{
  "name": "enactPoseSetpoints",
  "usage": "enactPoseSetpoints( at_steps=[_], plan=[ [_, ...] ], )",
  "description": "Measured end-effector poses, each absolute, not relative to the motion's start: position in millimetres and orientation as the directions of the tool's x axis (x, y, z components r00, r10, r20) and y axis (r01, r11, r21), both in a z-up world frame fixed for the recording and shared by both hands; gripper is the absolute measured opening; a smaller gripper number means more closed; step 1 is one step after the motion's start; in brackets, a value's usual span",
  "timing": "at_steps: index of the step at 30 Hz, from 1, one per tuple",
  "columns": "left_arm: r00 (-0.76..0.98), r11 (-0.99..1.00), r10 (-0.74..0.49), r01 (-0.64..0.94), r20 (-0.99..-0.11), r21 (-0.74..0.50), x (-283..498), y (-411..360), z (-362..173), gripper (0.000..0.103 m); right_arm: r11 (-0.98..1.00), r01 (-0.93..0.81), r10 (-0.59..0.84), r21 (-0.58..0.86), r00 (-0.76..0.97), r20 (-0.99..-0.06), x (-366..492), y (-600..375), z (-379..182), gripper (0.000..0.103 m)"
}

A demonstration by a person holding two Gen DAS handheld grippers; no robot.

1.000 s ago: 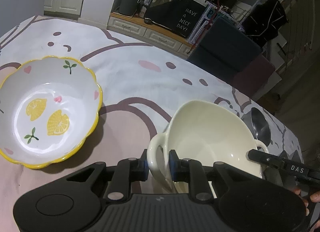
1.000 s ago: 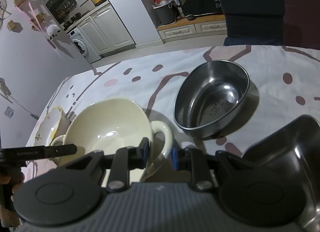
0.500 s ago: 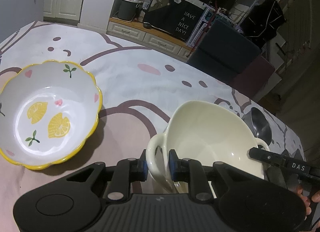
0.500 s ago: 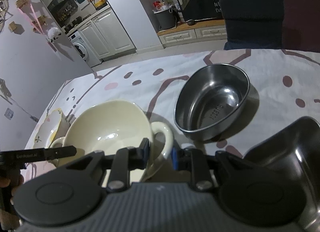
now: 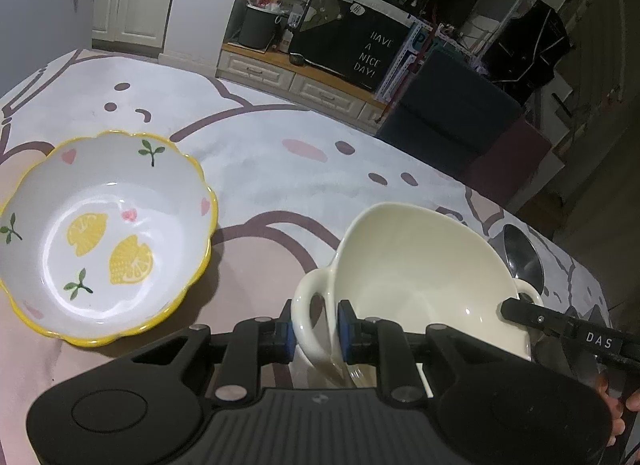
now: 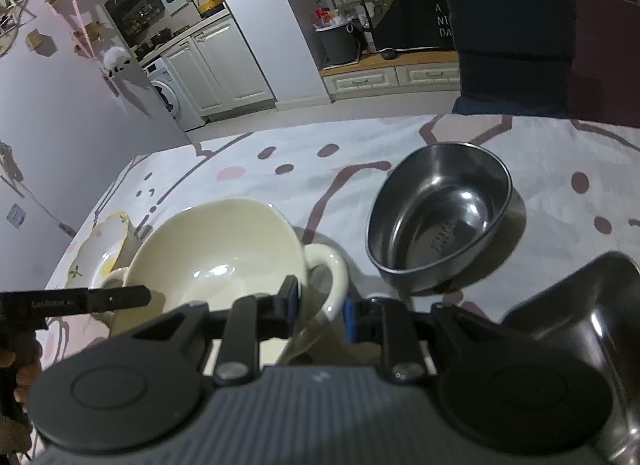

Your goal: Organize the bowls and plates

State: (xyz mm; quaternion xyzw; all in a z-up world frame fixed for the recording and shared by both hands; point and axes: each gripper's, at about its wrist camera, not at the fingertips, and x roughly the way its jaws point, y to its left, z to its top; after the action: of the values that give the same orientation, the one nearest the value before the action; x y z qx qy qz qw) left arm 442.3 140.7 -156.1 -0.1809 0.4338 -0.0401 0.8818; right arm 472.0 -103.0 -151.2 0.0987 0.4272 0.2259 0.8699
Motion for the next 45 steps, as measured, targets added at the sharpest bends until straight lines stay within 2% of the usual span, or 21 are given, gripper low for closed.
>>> enactPoseSetpoints(
  at_steps=[26, 45],
  plan=[
    [0.640, 0.930, -0.229, -0.077, -0.734, -0.358, 427.8, 138.1, -122.2, 0.022, 0.875, -0.336, 0.483, 0.349, 0.553, -0.679, 458.9, -111.5, -130.0, 0.027],
    [0.676, 0.928, -0.227, -0.069, -0.701, -0.367, 368.8, 140.7, -76.8, 0.022, 0.872, -0.380, 0.485, 0.310, 0.580, -0.654, 406.9, -110.7, -86.9, 0.028]
  ],
)
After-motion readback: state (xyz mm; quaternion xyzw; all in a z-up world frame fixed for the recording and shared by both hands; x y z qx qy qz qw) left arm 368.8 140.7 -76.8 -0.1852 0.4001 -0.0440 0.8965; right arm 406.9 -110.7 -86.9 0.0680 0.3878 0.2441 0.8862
